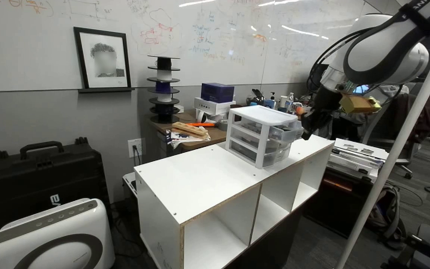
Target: Put the object to the right inside the drawer
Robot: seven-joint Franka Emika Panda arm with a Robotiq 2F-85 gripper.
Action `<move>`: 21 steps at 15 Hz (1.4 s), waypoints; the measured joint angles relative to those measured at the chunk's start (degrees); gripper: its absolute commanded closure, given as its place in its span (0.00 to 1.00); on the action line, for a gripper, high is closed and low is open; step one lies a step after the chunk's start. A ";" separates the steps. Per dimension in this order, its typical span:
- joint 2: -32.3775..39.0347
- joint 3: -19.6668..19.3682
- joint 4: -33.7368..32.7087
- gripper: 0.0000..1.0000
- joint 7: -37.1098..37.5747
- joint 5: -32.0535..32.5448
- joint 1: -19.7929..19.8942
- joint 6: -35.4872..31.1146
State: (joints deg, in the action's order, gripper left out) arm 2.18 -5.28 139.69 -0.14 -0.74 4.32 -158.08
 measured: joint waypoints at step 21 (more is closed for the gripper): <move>-0.51 0.16 -7.87 0.06 1.55 2.01 -0.57 13.84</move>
State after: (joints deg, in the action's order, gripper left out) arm 1.67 -5.12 131.82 1.41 1.27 3.76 -144.24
